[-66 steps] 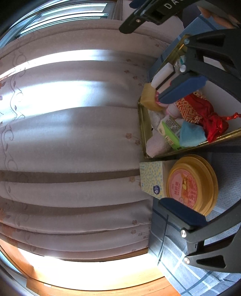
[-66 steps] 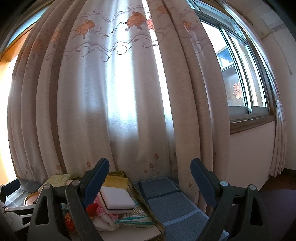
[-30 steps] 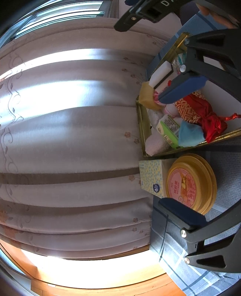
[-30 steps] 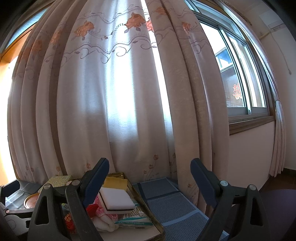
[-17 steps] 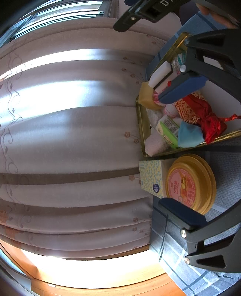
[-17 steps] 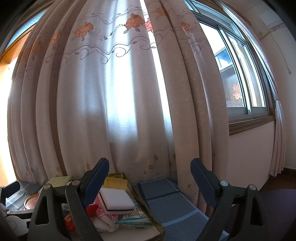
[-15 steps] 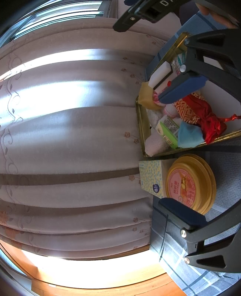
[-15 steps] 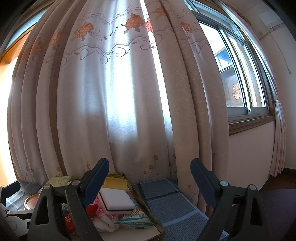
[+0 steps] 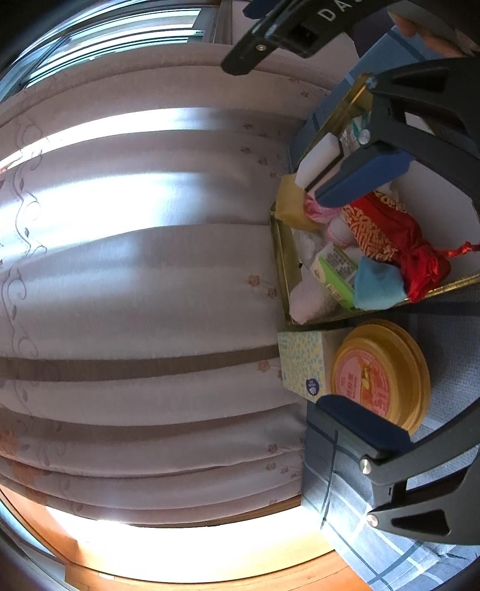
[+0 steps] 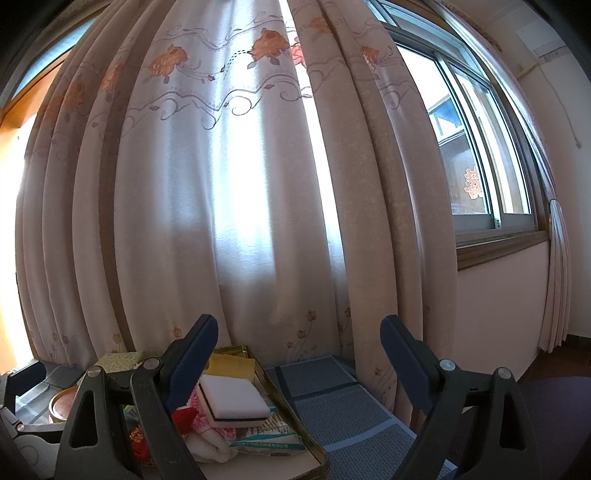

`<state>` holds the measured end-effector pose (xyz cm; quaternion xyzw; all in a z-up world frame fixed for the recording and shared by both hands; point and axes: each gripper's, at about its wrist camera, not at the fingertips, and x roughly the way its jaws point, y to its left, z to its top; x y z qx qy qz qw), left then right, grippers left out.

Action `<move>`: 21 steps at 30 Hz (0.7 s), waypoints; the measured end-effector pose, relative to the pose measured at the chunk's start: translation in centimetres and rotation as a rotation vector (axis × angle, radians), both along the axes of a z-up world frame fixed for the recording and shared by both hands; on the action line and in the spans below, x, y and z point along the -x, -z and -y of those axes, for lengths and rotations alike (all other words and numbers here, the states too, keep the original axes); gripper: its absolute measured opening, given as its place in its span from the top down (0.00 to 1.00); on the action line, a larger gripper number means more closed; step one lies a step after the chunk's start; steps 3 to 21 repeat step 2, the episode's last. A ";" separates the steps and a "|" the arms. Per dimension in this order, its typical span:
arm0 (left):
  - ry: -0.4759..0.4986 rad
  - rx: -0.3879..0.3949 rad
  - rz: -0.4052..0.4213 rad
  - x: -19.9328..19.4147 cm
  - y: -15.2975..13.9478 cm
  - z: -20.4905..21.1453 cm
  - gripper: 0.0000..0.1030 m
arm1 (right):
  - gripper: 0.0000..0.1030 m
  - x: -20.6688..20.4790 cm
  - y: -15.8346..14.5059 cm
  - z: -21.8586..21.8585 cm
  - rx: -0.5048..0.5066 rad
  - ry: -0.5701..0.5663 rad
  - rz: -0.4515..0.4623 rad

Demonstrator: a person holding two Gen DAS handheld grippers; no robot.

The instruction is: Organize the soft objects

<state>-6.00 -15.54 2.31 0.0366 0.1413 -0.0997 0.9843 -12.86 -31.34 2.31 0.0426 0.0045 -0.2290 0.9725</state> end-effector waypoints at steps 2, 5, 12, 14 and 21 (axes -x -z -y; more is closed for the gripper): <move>-0.002 -0.005 -0.002 -0.1 0.0 0.1 0.00 | 0.11 0.0 0.0 0.1 -0.002 -0.002 -0.001; -0.002 -0.005 -0.002 -0.1 0.0 0.1 0.00 | 0.11 0.0 0.0 0.1 -0.002 -0.002 -0.001; -0.002 -0.005 -0.002 -0.1 0.0 0.1 0.00 | 0.11 0.0 0.0 0.1 -0.002 -0.002 -0.001; -0.002 -0.005 -0.002 -0.1 0.0 0.1 0.00 | 0.11 0.0 0.0 0.1 -0.002 -0.002 -0.001; -0.002 -0.005 -0.002 -0.1 0.0 0.1 0.00 | 0.11 0.0 0.0 0.1 -0.002 -0.002 -0.001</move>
